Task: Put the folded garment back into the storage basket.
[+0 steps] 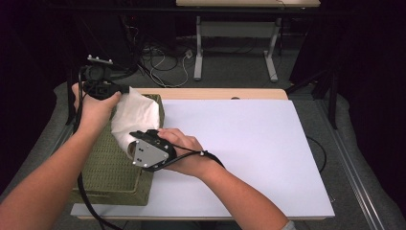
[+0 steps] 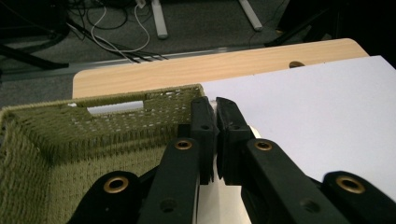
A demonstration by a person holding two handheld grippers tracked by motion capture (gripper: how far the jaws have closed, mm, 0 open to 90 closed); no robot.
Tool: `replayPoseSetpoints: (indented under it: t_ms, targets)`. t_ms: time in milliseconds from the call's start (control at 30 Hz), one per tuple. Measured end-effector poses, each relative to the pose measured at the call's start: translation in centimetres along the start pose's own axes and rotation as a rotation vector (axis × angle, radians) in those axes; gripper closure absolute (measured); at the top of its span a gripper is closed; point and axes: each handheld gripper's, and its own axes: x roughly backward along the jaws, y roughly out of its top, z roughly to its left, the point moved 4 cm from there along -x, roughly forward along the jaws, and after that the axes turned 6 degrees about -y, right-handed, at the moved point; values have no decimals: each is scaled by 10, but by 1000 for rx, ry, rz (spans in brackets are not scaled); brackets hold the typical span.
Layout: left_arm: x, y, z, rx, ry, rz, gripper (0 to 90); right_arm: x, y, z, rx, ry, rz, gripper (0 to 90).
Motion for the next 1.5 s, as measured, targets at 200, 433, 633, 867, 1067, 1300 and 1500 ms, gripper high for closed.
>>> replayPoseSetpoints:
  t_ms: [200,433,633,867,1067,1300,1500]
  targets:
    - [-16,-12,6,21,-10,28,867,-12,-11,13,-22,28,17,781]
    - [-36,-22,13,41,-20,53,866,-21,-25,19,-31,42,30,781]
    - [-48,-27,17,52,-20,64,867,-25,-32,22,-48,47,42,781]
    - [-58,-34,23,71,-30,80,866,-30,-36,23,-65,56,51,781]
    - [-66,-44,30,95,-40,90,867,-35,-38,25,-74,68,58,781]
    - [-73,-56,41,122,-48,102,866,-43,-41,31,-91,88,73,781]
    - [-77,-61,54,143,-55,116,866,-50,-40,36,-97,113,83,781]
